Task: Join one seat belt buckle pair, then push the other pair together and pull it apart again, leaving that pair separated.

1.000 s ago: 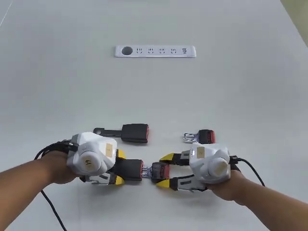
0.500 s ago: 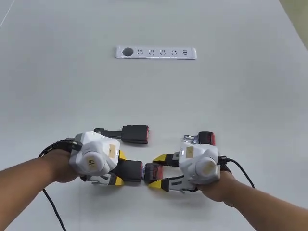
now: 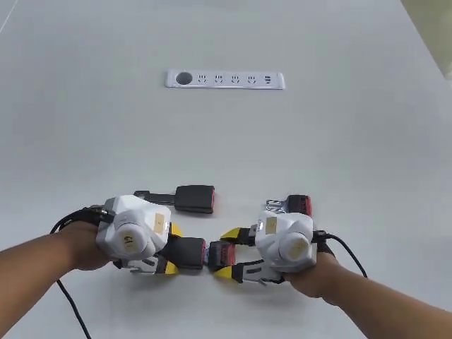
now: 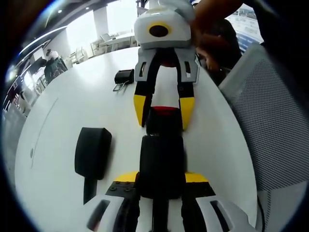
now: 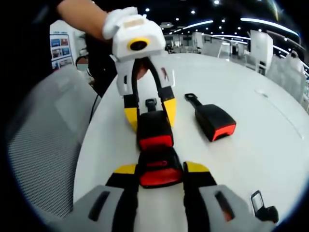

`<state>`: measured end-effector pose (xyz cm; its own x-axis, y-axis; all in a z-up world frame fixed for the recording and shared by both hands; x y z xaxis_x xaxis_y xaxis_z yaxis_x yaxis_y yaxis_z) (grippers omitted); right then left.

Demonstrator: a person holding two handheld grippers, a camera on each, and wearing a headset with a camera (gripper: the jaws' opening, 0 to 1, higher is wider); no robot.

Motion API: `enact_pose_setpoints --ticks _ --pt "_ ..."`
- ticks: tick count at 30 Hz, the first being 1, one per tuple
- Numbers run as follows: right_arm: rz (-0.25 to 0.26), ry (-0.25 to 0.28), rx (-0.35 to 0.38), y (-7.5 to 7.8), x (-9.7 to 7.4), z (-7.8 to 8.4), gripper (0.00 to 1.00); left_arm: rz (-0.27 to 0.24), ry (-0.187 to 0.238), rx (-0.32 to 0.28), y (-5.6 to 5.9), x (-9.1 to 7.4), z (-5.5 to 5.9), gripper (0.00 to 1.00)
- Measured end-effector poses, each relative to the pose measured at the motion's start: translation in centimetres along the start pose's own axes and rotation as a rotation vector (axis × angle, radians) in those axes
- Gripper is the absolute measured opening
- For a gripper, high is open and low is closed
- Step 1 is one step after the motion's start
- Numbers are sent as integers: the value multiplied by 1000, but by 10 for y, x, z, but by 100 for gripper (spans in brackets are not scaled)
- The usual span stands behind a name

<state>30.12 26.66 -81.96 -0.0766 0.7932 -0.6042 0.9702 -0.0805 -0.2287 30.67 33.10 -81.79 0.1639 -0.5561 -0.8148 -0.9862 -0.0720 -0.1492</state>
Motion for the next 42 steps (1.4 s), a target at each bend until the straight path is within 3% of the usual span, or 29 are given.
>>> enact_pose_setpoints --ticks 7,19,29,42 --pt "7 -31 -13 1 0 1 35 2 1 -3 0 0 1 33" --pt "11 -32 -24 1 -2 2 35 0 33 -20 -1 -1 3 33" --pt "14 12 -9 1 -3 3 34 13 73 -40 -2 -1 4 33" --pt "43 32 -31 0 -3 3 34 15 93 -61 -2 -1 5 33"
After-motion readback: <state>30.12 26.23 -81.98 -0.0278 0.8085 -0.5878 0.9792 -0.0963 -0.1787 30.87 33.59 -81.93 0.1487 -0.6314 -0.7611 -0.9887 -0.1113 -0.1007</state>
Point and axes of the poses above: the centre of the closed fingertips' face, and the gripper's own axes: x roughly forward along the fingers, y roughly to its right, z roughly out of its underside, the point moved 1 cm from there along -x, roughly backward along the fingers, and after that the axes turned 11 degrees about -z, right-handed, at the moved point
